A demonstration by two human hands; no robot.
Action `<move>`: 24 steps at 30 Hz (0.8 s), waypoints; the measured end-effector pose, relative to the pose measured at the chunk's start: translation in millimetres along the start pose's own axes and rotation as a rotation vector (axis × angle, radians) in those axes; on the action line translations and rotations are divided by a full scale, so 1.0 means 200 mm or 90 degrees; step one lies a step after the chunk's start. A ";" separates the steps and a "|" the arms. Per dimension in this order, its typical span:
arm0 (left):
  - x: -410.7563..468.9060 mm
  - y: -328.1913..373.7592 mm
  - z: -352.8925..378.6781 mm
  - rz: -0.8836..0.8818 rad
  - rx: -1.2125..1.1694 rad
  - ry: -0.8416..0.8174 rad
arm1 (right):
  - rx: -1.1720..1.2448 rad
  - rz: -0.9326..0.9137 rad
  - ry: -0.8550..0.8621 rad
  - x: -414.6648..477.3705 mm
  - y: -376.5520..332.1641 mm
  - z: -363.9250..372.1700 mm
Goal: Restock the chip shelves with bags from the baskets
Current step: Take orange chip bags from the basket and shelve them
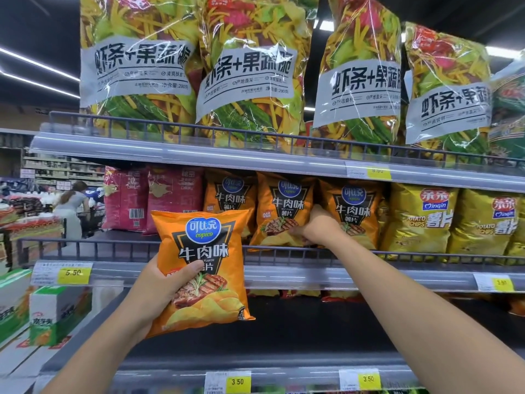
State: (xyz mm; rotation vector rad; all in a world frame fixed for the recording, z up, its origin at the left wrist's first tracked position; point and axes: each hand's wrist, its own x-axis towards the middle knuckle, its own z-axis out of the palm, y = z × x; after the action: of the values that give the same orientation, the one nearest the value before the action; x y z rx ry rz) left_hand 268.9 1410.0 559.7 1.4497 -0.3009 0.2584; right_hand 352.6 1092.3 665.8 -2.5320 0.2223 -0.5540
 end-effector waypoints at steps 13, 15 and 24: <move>-0.01 0.09 0.03 0.004 -0.039 -0.038 | 0.192 -0.191 0.047 -0.41 -0.13 -0.08; -0.01 0.13 0.06 0.009 -0.049 -0.048 | 0.264 -0.189 -0.091 -0.51 -0.18 -0.07; 0.10 0.30 0.10 -0.059 -0.040 -0.071 | 0.270 -0.152 -0.366 -0.55 -0.27 0.03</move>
State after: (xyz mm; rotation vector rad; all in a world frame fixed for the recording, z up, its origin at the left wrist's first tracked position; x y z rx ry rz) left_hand 264.9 1396.3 624.9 1.4143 -0.3278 0.0923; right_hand 258.3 1168.7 652.6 -2.1950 -0.3734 0.0606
